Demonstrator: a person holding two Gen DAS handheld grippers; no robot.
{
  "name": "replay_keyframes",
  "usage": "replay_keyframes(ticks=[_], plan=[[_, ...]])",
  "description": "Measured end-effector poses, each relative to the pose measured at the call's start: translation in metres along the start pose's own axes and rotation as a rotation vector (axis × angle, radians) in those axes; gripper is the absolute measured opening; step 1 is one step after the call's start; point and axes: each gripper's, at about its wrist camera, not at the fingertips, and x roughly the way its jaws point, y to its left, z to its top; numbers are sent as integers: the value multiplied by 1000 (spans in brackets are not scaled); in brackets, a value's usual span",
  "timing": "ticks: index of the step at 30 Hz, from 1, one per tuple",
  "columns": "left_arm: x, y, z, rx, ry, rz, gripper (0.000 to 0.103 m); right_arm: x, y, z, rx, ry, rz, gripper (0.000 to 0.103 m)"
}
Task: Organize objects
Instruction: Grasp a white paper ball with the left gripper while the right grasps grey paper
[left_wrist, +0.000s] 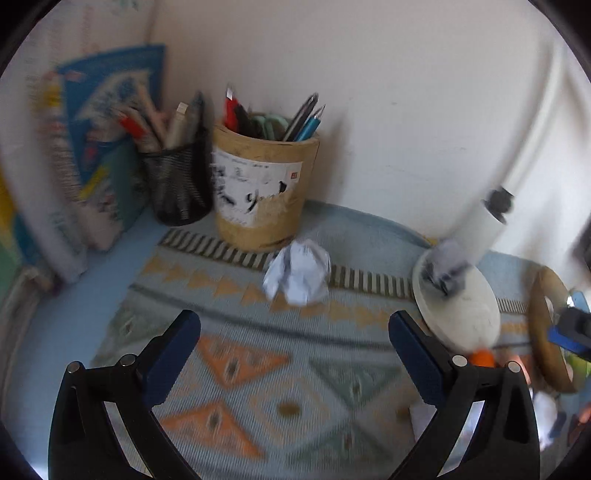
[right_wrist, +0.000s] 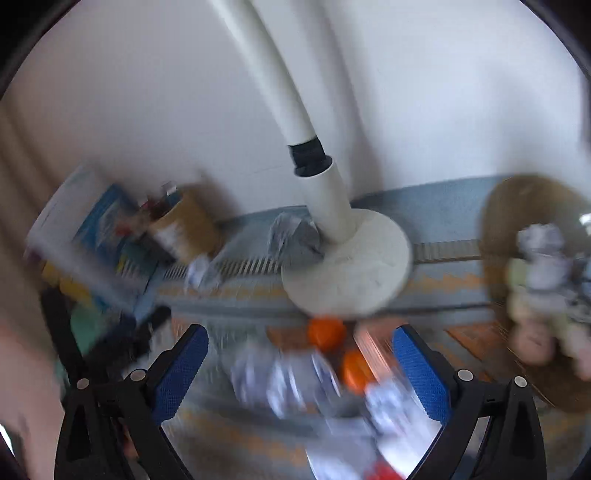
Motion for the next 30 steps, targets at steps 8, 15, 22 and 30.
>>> replay_keyframes(ticks=[8, 15, 22, 30], plan=[[68, -6, 23, 4, 35, 21, 98, 92, 3, 44, 74, 67, -76, 100], [79, -14, 15, 58, 55, 15, 48, 124, 14, 44, 43, 78, -112, 76], [32, -11, 7, 33, 19, -59, 45, 100, 26, 37, -30, 61, -107, 54], [-84, -47, -42, 65, -37, -106, 45, -24, 37, -20, -230, -58, -130, 54]])
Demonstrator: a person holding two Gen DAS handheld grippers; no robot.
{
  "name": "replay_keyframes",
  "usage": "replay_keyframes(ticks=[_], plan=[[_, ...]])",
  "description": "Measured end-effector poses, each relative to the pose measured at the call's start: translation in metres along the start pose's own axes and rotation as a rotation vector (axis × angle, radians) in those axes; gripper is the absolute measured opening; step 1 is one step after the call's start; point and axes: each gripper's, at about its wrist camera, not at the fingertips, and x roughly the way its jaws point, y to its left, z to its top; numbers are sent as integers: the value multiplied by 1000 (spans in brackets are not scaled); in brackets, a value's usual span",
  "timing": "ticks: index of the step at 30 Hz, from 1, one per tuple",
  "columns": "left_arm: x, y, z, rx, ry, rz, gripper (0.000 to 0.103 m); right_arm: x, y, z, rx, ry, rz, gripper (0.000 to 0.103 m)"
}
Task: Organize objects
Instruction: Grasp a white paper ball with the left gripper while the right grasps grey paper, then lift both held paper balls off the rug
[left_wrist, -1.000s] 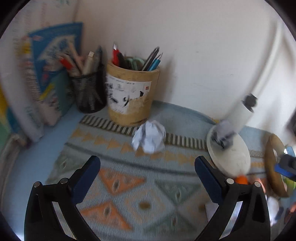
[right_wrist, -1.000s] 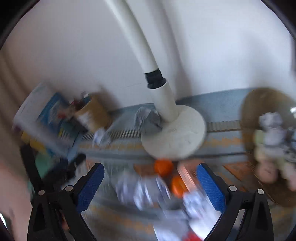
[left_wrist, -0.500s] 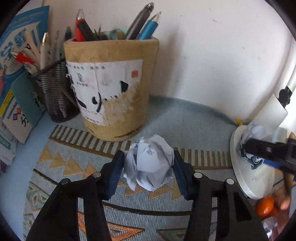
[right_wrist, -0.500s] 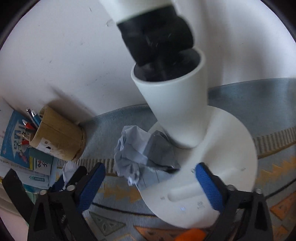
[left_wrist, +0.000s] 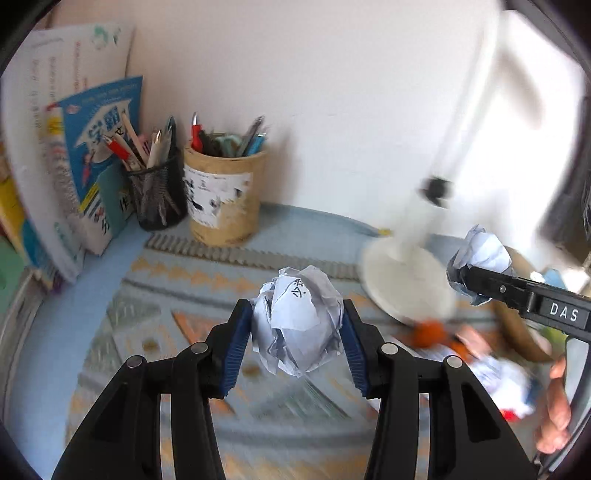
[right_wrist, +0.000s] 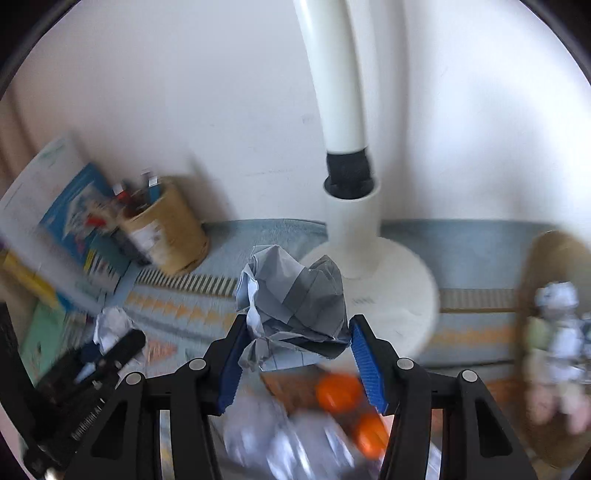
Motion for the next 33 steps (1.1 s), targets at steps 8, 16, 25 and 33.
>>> replay_keyframes(ticks=[8, 16, 25, 33], plan=[[-58, -61, -98, -84, -23, -137, 45, -110, -70, -137, -67, -64, -48, 56], [-31, -107, -142, 7, 19, -106, 46, -101, -154, -218, 56, -11, -68, 56], [-21, -107, -150, 10, 45, -78, 47, -90, -158, -222, 32, -13, -37, 57], [-21, -112, -155, 44, 45, -78, 48, -88, -158, -224, 36, -3, -42, 60]])
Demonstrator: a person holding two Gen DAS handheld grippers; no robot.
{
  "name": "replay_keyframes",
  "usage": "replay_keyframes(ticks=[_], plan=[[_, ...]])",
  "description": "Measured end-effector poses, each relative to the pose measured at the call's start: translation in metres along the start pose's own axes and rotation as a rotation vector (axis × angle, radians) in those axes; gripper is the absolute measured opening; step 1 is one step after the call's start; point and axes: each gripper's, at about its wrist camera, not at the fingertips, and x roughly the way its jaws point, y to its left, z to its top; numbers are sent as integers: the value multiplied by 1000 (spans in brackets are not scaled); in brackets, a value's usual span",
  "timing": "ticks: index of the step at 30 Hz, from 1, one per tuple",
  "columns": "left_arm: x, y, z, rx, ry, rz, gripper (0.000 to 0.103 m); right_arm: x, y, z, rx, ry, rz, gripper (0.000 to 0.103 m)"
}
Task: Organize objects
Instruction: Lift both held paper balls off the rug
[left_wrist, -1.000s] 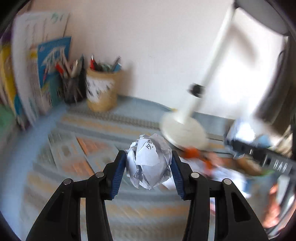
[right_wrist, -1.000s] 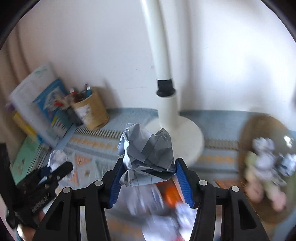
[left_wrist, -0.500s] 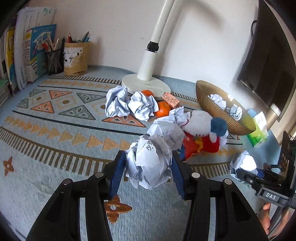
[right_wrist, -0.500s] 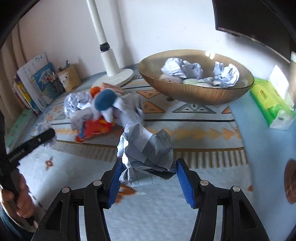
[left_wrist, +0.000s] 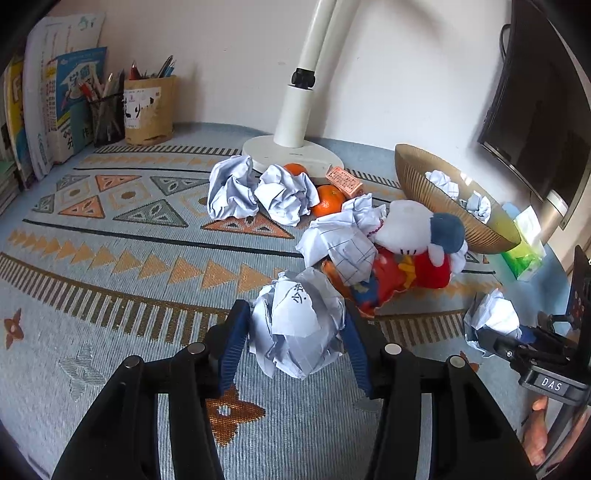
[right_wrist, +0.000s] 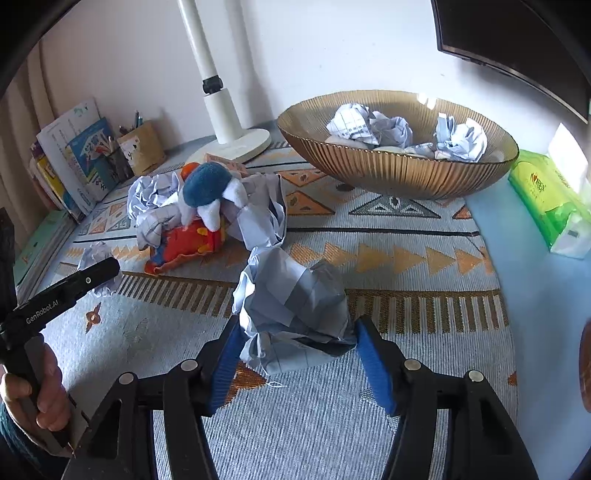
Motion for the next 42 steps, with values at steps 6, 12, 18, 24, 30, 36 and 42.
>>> replay_keyframes(ticks=[6, 12, 18, 24, 30, 36, 42], plan=[[-2, -1, -1, 3, -7, -4, 48, 0, 0, 0, 6, 3, 8, 60], [-2, -5, -2, 20, -2, 5, 48, -7, -10, -1, 48, -15, 58, 73], [-3, -6, -2, 31, -4, -1, 49, -3, 12, -2, -44, -11, -39, 76], [-2, -5, -2, 19, -2, -11, 49, 2, 14, 0, -50, -20, -131, 61], [-2, -6, -2, 32, 2, 4, 49, -12, 15, -2, -61, -83, -89, 55], [0, -11, -4, 54, 11, 24, 49, -12, 17, -3, -63, -78, -74, 55], [1, -12, -4, 57, 13, 32, 49, -13, 13, -4, -38, -78, -54, 56]])
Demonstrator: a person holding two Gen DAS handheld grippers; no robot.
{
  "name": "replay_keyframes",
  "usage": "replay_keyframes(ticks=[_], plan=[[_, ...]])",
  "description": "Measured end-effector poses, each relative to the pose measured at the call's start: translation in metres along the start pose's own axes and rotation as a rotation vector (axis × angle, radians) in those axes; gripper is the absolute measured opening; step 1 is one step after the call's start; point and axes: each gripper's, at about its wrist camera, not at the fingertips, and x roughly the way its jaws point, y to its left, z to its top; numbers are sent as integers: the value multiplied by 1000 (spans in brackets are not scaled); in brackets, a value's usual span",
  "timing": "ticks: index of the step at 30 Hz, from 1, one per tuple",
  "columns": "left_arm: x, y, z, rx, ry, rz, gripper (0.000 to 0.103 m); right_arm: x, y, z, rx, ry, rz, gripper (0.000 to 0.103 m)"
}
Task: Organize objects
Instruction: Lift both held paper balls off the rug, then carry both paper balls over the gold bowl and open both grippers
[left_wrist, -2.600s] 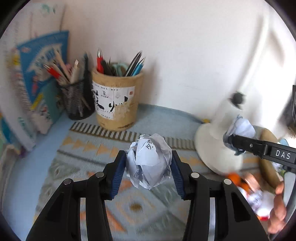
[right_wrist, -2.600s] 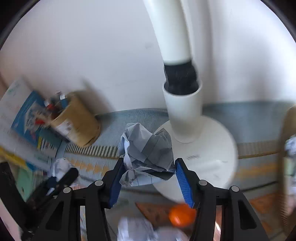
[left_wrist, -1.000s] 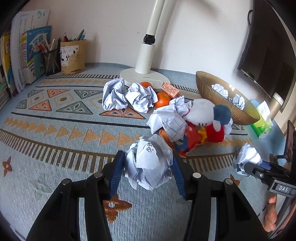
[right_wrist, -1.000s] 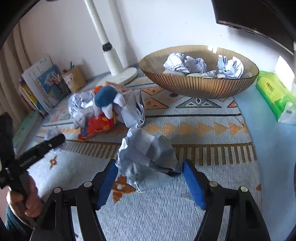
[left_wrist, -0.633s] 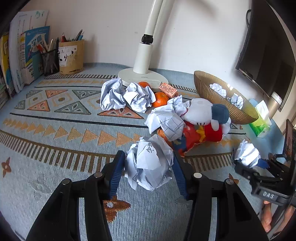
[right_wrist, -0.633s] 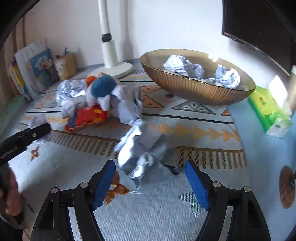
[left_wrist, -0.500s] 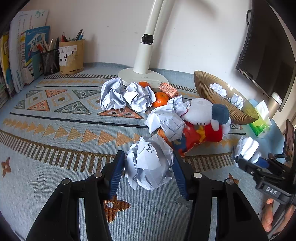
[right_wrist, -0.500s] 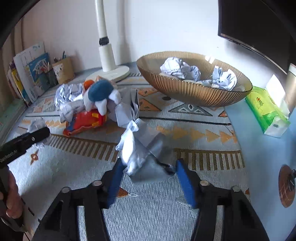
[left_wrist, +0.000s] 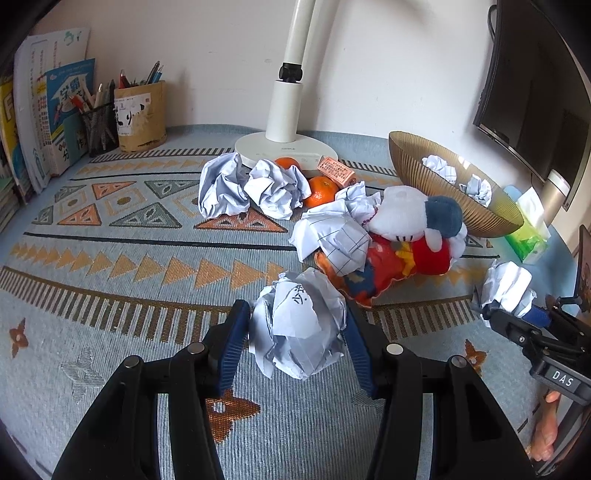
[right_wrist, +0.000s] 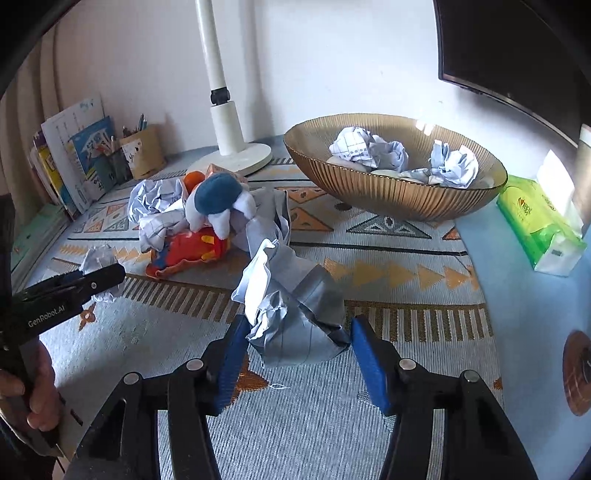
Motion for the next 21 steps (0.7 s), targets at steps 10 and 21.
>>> replay_keyframes(ticks=[10, 21], plan=[[-5, -7, -1, 28, -25, 17, 48, -5, -3, 0, 4, -24, 23, 56], [-49, -87, 72, 187, -113, -166, 48, -45, -44, 34, 143, -107, 52, 55]])
